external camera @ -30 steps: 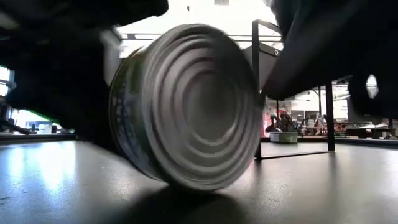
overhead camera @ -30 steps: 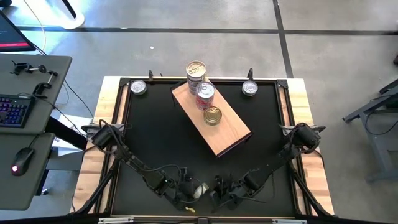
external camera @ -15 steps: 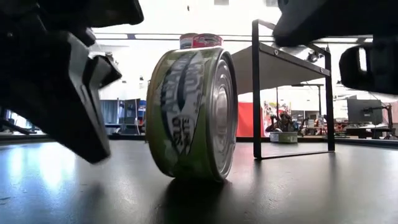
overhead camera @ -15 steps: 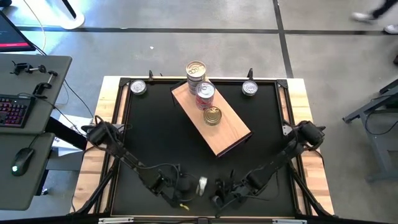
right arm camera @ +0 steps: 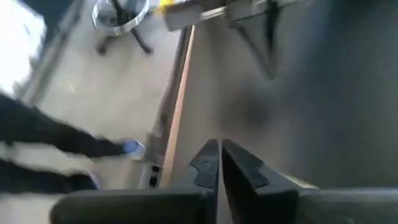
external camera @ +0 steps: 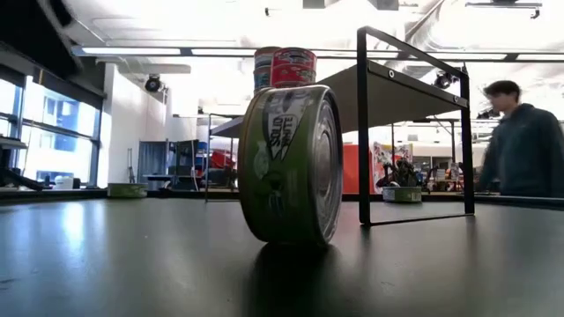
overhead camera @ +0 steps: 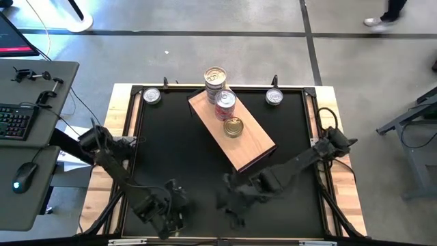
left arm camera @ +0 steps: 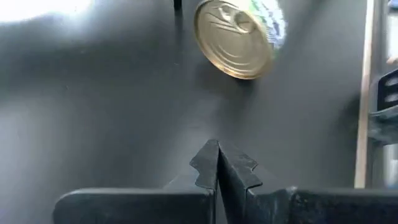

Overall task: Stack canned seafood by type on shelf
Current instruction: Stack the green tuna can on top of the green tuna can on the shelf

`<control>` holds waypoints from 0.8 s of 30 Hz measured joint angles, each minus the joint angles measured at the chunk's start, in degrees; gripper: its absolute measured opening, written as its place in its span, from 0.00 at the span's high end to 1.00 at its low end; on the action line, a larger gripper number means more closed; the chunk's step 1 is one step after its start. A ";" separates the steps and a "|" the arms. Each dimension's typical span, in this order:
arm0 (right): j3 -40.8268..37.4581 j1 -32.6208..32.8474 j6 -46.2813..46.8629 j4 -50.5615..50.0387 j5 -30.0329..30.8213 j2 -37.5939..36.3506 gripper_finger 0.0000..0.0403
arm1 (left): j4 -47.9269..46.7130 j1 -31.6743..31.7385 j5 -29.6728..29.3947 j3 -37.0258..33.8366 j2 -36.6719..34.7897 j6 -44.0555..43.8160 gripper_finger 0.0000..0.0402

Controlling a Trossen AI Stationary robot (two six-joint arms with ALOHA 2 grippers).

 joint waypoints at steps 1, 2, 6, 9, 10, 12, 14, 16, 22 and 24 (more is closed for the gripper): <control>2.64 -0.94 -3.92 -2.30 -0.80 0.85 0.96 | -0.02 -0.87 -0.61 -0.01 -0.11 -2.27 1.00; 5.13 -1.75 -7.40 -4.27 -1.65 1.64 0.93 | 0.21 -1.77 -1.54 -0.02 -0.13 -4.56 1.00; 12.99 -4.13 -20.59 -13.61 -6.51 5.05 0.76 | 1.45 -4.97 -4.63 -0.01 -0.13 -12.80 1.00; 16.20 -4.57 -28.03 -19.85 -7.62 7.72 0.59 | 1.66 -6.66 -6.80 0.00 -0.15 -17.97 1.00; 16.91 -4.57 -30.15 -21.11 -7.59 8.40 0.52 | 1.65 -7.02 -7.44 0.00 -0.15 -19.31 1.00; 17.49 -4.50 -33.70 -23.48 -7.17 9.66 0.40 | 1.64 -7.59 -7.92 0.00 -0.15 -21.68 1.00; 17.24 -4.45 -36.36 -25.26 -5.69 10.80 0.30 | 1.71 -7.92 -7.90 0.00 -0.15 -23.18 1.00; 16.92 -4.36 -38.60 -27.47 -5.15 11.90 0.23 | 1.76 -8.01 -8.08 -0.01 -0.15 -24.38 1.00; 16.88 -4.35 -43.81 -29.69 -4.75 14.35 0.18 | 1.73 -7.77 -8.25 0.00 -0.15 -25.00 1.00; 16.88 -4.35 -45.51 -29.37 -5.00 15.56 0.18 | 1.64 -7.48 -8.23 0.00 -0.15 -24.64 1.00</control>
